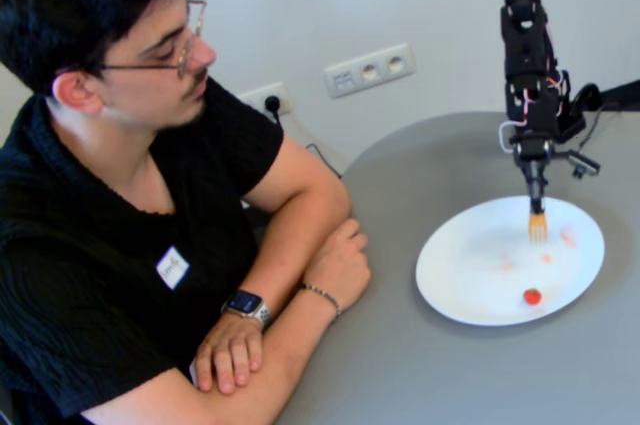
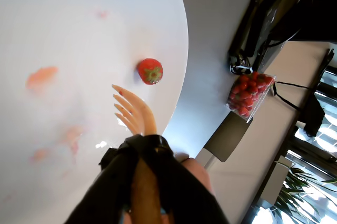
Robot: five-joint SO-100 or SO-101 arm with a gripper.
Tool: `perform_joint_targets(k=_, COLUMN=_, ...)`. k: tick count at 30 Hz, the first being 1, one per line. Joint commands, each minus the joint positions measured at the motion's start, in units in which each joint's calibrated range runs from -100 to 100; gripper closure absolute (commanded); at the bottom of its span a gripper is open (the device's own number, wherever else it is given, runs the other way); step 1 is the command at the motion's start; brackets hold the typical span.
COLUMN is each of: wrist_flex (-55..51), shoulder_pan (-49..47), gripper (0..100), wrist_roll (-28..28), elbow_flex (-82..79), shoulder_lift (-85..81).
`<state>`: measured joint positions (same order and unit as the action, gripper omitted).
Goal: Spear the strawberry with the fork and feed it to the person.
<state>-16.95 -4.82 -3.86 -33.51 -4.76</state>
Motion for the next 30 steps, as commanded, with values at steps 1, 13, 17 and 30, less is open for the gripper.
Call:
perform_joint_targets(k=1, wrist_flex=0.1, shoulder_pan=0.4, gripper=99, wrist_roll=0.2, elbow_flex=9.3, shoulder_lift=4.0)
perform_joint_targets(k=13, wrist_flex=0.0, shoulder_pan=0.0, gripper=99, wrist_roll=0.2, elbow_flex=30.3, shoulder_lift=20.1)
perform_joint_targets(k=17, wrist_flex=0.0, shoulder_pan=0.0, gripper=99, wrist_roll=0.2, elbow_flex=34.9, shoulder_lift=25.6)
perform_joint_targets(k=30, wrist_flex=0.1, shoulder_pan=3.0, gripper=99, wrist_roll=0.2, elbow_flex=36.9, shoulder_lift=28.7)
